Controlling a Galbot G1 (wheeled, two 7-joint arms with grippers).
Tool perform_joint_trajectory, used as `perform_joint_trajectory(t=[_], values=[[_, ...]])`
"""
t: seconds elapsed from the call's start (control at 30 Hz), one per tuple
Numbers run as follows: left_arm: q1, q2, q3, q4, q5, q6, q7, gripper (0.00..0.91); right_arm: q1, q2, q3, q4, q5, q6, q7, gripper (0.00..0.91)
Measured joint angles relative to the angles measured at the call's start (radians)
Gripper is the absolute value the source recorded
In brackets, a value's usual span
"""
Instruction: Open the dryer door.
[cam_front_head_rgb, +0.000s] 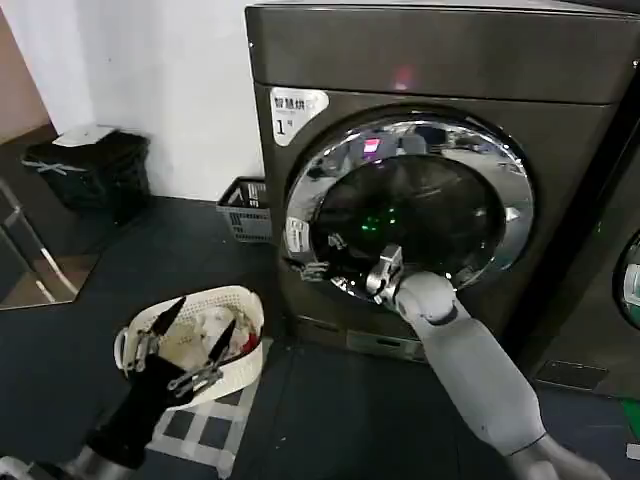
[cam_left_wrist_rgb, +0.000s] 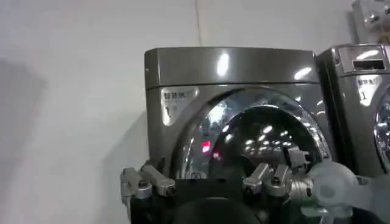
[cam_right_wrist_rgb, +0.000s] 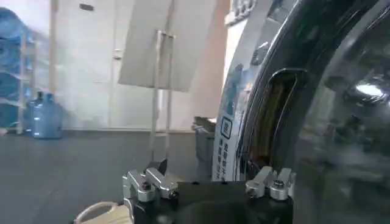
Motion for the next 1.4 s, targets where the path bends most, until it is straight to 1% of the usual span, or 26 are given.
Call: perform_joint_trajectory(t=[0.1, 0.27, 0.6, 0.73, 0.87, 0.97, 1.1, 1.27, 1.4], values=[[-0.013, 0.020, -0.006, 0.016, -0.023, -0.032, -0.011, 0.907, -0.016, -0.018, 0.015, 0.026, 0.007, -0.017, -0.037, 0.907], [-0.033, 0.063, -0.016, 0.056, -0.052, -0.049, -0.029, 0.907, -0.052, -0.053, 0.046, 0.079, 0.061, -0.058, -0.124, 0.907], [-0.104, 0.151, 0.001, 0.165, -0.141, -0.062, -0.069, 0.907, -0.141, -0.128, 0.115, 0.173, 0.093, -0.062, -0.314, 0.907], [-0.137, 0.192, 0.012, 0.202, -0.182, -0.066, -0.097, 0.907, -0.176, -0.154, 0.141, 0.197, 0.100, -0.052, -0.377, 0.907], [-0.175, 0.251, 0.012, 0.235, -0.229, -0.066, -0.103, 0.907, -0.219, -0.186, 0.174, 0.223, 0.110, -0.037, -0.477, 0.907], [-0.206, 0.298, 0.018, 0.265, -0.269, -0.065, -0.105, 0.907, -0.242, -0.207, 0.192, 0.229, 0.089, -0.025, -0.550, 0.907], [-0.244, 0.355, 0.036, 0.301, -0.319, -0.070, -0.106, 0.907, -0.267, -0.231, 0.217, 0.236, 0.088, -0.008, -0.631, 0.907], [-0.282, 0.432, 0.070, 0.348, -0.398, -0.076, -0.104, 0.907, -0.301, -0.252, 0.247, 0.248, 0.090, 0.010, -0.691, 0.907], [-0.326, 0.505, 0.110, 0.387, -0.472, -0.082, -0.102, 0.907, -0.328, -0.264, 0.273, 0.255, 0.109, 0.021, -0.722, 0.907]])
